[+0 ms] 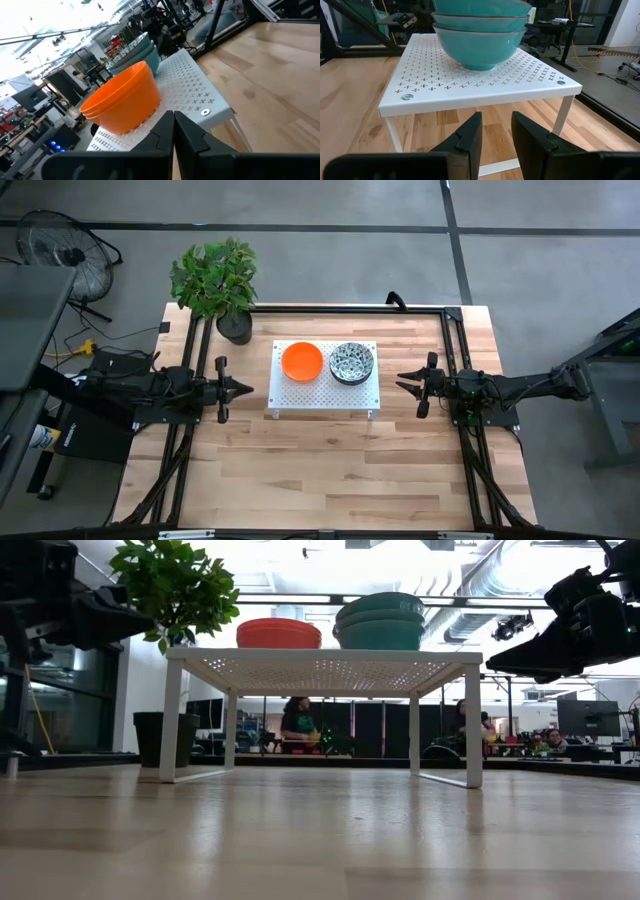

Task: Pick & Place Mini bowls
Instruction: Return to Home Position

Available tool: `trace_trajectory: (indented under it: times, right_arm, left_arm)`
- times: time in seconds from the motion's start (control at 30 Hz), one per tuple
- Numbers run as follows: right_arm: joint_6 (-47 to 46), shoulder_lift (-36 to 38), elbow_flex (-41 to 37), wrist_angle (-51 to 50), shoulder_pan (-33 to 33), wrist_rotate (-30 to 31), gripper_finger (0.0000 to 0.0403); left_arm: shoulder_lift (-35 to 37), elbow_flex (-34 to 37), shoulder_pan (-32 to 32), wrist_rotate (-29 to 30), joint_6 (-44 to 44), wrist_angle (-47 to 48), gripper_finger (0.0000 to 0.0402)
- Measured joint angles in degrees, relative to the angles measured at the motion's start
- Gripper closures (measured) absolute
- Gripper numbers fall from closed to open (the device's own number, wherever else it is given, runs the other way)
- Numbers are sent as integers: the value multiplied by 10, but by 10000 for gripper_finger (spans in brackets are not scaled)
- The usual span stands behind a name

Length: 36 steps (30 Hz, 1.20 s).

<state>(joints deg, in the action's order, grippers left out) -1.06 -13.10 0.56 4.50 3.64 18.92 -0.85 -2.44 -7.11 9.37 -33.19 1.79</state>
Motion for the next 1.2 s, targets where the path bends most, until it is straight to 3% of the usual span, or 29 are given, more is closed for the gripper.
trace_trajectory:
  times: [1.2]
  right_arm:
    - [0, 0, 0, 0, 0, 0, 309]
  left_arm:
    - [0, 2, 0, 2, 3, -16, 401]
